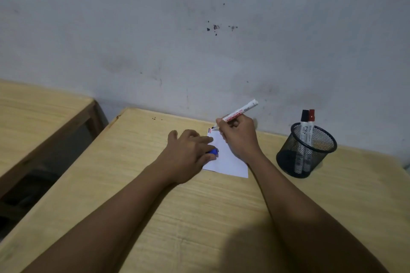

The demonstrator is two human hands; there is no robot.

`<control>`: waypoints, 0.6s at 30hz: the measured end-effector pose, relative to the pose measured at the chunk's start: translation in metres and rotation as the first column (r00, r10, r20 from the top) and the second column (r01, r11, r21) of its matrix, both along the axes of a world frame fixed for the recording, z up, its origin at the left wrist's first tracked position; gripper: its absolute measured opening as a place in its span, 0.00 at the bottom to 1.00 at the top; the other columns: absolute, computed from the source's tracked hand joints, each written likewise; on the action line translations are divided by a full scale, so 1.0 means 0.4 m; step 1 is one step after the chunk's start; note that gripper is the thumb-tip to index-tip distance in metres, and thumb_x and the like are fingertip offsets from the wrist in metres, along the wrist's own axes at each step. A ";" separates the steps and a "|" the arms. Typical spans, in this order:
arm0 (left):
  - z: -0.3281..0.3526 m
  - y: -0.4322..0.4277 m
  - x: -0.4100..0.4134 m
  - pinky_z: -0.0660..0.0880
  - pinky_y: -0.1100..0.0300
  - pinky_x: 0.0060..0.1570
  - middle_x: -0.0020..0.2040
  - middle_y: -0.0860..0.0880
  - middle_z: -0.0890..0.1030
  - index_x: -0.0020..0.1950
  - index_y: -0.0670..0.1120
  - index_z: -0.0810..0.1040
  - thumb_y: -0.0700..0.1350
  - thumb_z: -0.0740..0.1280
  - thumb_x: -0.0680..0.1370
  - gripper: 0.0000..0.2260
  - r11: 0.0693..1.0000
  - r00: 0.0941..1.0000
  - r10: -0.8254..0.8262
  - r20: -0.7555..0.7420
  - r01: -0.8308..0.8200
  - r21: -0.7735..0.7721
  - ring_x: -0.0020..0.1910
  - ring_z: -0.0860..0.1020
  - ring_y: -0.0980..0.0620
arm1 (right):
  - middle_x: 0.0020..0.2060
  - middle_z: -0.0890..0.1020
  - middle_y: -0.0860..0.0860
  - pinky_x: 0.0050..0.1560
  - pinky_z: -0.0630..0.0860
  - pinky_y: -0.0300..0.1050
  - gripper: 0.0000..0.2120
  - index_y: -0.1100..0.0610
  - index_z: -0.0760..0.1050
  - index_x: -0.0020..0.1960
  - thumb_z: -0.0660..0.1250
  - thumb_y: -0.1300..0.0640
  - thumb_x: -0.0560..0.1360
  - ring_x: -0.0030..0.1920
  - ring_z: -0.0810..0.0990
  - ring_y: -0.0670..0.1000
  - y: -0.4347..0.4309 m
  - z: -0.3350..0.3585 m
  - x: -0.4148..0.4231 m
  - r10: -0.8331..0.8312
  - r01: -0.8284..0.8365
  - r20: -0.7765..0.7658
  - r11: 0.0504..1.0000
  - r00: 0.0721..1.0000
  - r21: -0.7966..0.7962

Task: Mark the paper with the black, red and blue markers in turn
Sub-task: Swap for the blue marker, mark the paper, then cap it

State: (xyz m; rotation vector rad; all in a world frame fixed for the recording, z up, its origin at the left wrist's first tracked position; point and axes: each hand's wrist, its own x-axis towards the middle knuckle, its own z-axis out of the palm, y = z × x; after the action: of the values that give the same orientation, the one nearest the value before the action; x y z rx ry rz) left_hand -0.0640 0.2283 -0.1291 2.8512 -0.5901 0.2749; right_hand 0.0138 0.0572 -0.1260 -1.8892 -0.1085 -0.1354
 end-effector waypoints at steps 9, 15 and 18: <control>0.003 0.005 0.014 0.56 0.27 0.63 0.74 0.62 0.67 0.67 0.63 0.73 0.61 0.54 0.81 0.17 1.000 0.988 0.010 -0.153 -0.014 -0.023 0.74 0.61 0.46 | 0.40 0.88 0.50 0.50 0.84 0.58 0.10 0.58 0.82 0.50 0.72 0.51 0.77 0.41 0.86 0.51 0.014 0.002 -0.004 -0.045 0.046 0.015 0.997 0.999 -0.066; 0.018 -0.001 0.008 0.55 0.27 0.64 0.74 0.62 0.68 0.68 0.61 0.74 0.59 0.55 0.82 0.17 1.000 0.985 0.009 -0.172 -0.011 -0.014 0.74 0.60 0.47 | 0.39 0.87 0.50 0.50 0.84 0.58 0.10 0.58 0.83 0.50 0.72 0.51 0.77 0.41 0.86 0.51 0.018 0.006 -0.009 -0.058 0.060 0.022 0.994 0.998 -0.093; 0.015 0.001 0.011 0.55 0.27 0.64 0.75 0.61 0.67 0.68 0.61 0.74 0.59 0.55 0.81 0.17 1.000 0.985 0.007 -0.171 -0.007 -0.001 0.74 0.60 0.47 | 0.39 0.87 0.50 0.50 0.84 0.57 0.10 0.58 0.83 0.51 0.72 0.51 0.78 0.41 0.86 0.51 0.019 0.006 -0.011 -0.064 0.066 0.026 0.992 0.998 -0.106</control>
State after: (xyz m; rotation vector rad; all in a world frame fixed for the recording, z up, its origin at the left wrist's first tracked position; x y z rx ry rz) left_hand -0.0594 0.2288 -0.1231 2.8381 -0.5451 0.0308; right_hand 0.0094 0.0649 -0.1234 -1.9993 -0.0708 -0.1985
